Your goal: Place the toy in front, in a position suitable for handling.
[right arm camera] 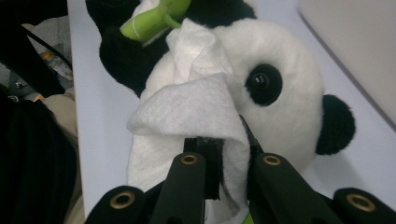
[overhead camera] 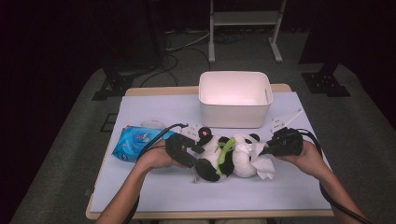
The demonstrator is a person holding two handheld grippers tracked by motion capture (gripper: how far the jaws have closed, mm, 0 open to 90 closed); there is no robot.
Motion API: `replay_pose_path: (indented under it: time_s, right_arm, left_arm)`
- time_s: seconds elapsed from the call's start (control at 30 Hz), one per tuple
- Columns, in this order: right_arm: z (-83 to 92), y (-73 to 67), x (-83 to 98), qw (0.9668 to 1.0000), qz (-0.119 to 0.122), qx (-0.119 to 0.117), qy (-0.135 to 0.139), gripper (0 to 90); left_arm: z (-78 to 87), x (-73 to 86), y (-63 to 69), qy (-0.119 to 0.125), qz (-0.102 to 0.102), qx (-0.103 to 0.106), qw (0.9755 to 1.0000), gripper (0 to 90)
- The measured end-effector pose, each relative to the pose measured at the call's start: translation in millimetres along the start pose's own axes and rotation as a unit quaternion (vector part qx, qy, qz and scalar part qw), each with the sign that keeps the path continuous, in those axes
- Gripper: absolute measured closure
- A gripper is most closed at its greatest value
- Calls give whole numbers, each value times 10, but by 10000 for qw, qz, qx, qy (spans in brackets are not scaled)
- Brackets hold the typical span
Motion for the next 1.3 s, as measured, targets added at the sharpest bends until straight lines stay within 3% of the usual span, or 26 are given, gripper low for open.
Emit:
replay_pose_path:
  time_s: [0.2, 0.43, 0.53, 0.7, 0.9, 1.0, 1.1, 1.3]
  right_arm:
    - [-86, -49, 50, 9998, -17, -132, -139, 855]
    - [-47, -64, 0, 9998, -6, -189, -118, 854]
    - [-16, -65, -122, 9997, 121, -197, 24, 854]
    - [-44, -25, -312, 9996, 223, -185, 17, 854]
    - [-159, 32, -611, 9988, 433, -156, -174, 851]
    - [-197, 48, -663, 9985, 465, -129, -247, 851]
    - [-216, 88, -682, 9985, 431, -92, -320, 850]
    - [-126, 157, -553, 9992, 278, 16, -276, 850]
  left_arm:
    - [1, -18, 2, -18, -1, -33, 10000, 439]
    - [-12, -23, 21, -50, -45, -7, 10000, 445]
    - [-11, -10, 41, -104, -57, 26, 9999, 444]
    - [-14, -12, 53, -100, -63, 16, 9999, 444]
    - [-19, 2, 72, -99, -101, 106, 9998, 438]
    - [-18, 6, 84, -87, -120, 121, 9998, 438]
    - [-13, 13, 88, -110, -113, 142, 9998, 439]
    - [-18, 18, 101, -87, -132, 216, 9996, 440]
Point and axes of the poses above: each handheld gripper's, and its own axes: z roughly backward along the jaws, x roughly out of its underside, y roughly to its right, the point moved 5 cm from there along -z, roughly forward along the jaws, and after that the axes turned 11 degrees about -x, right-handed, at the moved point
